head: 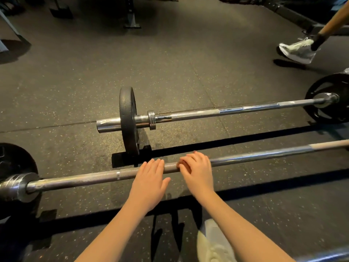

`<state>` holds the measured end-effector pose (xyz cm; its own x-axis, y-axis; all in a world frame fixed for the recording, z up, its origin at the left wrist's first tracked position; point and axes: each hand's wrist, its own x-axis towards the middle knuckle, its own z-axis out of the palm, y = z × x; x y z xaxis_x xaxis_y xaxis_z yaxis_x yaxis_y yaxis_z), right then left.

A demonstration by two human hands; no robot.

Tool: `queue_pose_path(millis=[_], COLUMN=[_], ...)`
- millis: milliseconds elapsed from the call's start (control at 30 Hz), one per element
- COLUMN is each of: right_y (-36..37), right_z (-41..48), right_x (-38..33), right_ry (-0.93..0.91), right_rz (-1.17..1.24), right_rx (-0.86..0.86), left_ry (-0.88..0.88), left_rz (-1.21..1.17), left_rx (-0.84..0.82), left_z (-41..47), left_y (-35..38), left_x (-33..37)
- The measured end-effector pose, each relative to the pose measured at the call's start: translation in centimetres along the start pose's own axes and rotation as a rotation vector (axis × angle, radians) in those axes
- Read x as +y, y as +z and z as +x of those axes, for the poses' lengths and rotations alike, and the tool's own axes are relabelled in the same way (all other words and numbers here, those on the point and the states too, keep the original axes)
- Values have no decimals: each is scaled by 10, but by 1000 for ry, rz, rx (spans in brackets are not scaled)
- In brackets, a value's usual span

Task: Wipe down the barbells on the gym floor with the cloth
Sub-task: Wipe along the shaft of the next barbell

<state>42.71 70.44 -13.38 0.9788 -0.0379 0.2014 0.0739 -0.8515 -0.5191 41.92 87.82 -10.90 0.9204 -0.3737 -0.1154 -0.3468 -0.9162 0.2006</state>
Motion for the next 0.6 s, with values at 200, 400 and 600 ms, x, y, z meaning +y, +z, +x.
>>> queue_pose_path(millis=[200,400,600], right_y=[-43,-8,-30], right_z=[16,4,11], right_x=[57,31,67], right_ry=[116,132,-1], right_rz=[-56,-66,-94], right_rx=[-1,112,121], left_ry=[53,50,78], left_rz=[-5,28,49], left_rx=[-24,15,118], left_z=[14,26,23], left_y=[1,17,22], left_x=[23,31,29])
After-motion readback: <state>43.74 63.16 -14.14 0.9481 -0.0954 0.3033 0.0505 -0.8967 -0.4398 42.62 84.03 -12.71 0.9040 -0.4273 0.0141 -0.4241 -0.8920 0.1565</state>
